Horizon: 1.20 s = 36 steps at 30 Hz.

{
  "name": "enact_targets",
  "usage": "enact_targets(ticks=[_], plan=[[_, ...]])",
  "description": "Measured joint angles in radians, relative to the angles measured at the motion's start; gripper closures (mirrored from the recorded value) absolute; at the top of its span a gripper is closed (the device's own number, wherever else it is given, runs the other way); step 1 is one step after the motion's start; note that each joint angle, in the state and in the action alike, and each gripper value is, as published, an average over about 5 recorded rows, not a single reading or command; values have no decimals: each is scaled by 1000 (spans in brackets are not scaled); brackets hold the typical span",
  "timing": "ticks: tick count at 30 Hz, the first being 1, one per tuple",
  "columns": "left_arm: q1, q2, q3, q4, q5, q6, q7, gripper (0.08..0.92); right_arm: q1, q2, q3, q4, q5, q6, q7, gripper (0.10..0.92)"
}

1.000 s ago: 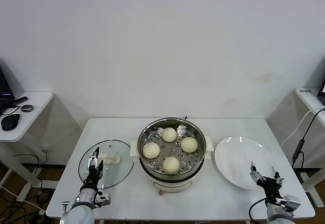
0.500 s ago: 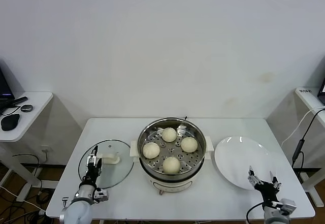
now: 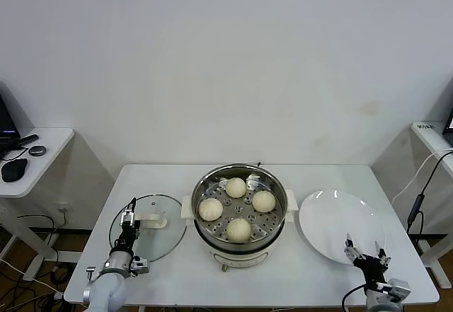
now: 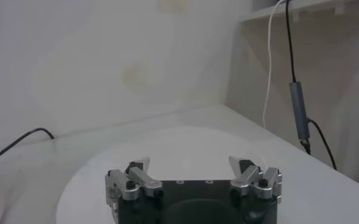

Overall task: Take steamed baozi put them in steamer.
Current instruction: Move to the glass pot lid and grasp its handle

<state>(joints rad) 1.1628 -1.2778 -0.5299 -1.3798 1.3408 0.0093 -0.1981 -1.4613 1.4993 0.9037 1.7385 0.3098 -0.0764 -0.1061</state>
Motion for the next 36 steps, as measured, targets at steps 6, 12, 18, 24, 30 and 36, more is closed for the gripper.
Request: enact_targets(ticks=[6, 12, 18, 24, 30, 36], plan=[[-30, 9, 7, 44, 16, -13, -25, 177, -1, 2, 0, -7, -4, 4, 0, 203], [-61, 12, 18, 88, 21, -21, -47, 177, 1, 4, 0, -9, -7, 5, 0, 203], [-81, 10, 24, 115, 16, -24, -62, 202, 2, 3, 1, -16, -9, 10, -1, 203], [-83, 11, 35, 125, -5, -26, -58, 363, 6, 2, 0, -22, -12, 12, -1, 203], [-96, 6, 37, 137, -26, -25, -46, 536, 10, 2, -1, -28, -15, 15, -3, 203], [-109, -4, 38, 154, -37, -16, -28, 709, 14, 2, -2, -31, -19, 16, -3, 203]])
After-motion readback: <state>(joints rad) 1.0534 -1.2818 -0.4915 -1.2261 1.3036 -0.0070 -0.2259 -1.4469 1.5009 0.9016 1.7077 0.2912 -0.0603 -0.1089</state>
